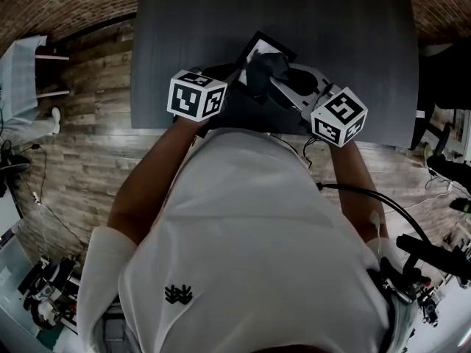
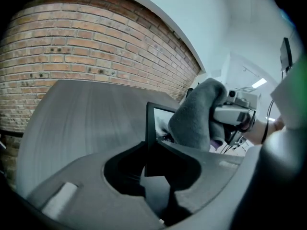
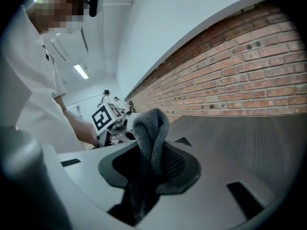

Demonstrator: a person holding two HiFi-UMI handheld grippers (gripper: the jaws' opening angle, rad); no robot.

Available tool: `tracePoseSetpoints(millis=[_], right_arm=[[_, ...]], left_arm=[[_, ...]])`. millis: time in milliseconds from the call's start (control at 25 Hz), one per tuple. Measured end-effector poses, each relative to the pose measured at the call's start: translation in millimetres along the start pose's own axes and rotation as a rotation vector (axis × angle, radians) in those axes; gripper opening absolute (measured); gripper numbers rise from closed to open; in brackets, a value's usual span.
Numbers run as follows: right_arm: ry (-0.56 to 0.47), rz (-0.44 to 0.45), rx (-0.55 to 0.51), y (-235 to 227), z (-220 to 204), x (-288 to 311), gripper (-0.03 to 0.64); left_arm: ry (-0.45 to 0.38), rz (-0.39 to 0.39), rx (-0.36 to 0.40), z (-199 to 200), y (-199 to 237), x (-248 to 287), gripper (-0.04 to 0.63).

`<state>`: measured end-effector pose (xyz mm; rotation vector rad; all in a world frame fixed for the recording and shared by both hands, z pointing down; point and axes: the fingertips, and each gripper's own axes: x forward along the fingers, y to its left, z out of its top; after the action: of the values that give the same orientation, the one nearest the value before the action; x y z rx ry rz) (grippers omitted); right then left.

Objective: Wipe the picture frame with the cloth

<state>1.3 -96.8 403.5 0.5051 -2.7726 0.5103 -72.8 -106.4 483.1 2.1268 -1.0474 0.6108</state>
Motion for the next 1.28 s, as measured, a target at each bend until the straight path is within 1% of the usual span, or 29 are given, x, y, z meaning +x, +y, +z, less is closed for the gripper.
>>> tracePoseSetpoints(millis=[280, 360, 400, 440, 520, 640, 760, 800, 840, 880, 1000, 1280], right_arm=[[-0.037, -0.223, -0.017, -68, 19, -29, 0.109], [-0.06, -0.252, -0.015, -75, 27, -36, 0.109], [-0.072, -0.248, -0.014, -73, 31, -38, 0.109], [-0.082, -0.233, -0.015, -68, 34, -38, 0.109], [-0.094, -0.168, -0.021, -49, 37, -35, 0.109], [-0.094, -0.021, -0.025, -8, 33, -27, 0.109], [-0.061, 0.105, -0.01, 28, 17, -17, 0.109], [-0.045, 0.126, -0.009, 34, 10, -14, 0.109], [-0.03, 0.127, -0.007, 34, 3, -12, 0.109], [-0.021, 0.108, 0.001, 29, -2, -11, 0.109], [-0.019, -0.001, 0.028, -3, -7, -16, 0.109], [-0.074, -0.237, 0.037, -70, 9, -51, 0.109]], left_arm=[[-0.001, -0.009, 0.011, -1, -1, -1, 0.077], [0.002, -0.009, 0.008, -3, -1, -2, 0.077], [0.002, -0.009, 0.006, -3, 0, -2, 0.077], [0.002, -0.007, 0.004, -4, 1, -3, 0.077], [0.002, -0.003, 0.003, -4, 3, -3, 0.077], [-0.002, 0.001, -0.007, -3, 5, -4, 0.077], [-0.007, 0.001, -0.017, -2, 7, -5, 0.077], [-0.007, 0.001, -0.017, -1, 7, -5, 0.077], [-0.007, -0.001, -0.017, -1, 8, -5, 0.077], [-0.007, -0.003, -0.016, 0, 8, -5, 0.077], [-0.007, -0.014, -0.018, 2, 9, -5, 0.077], [0.004, -0.03, -0.01, -2, 1, -1, 0.077]])
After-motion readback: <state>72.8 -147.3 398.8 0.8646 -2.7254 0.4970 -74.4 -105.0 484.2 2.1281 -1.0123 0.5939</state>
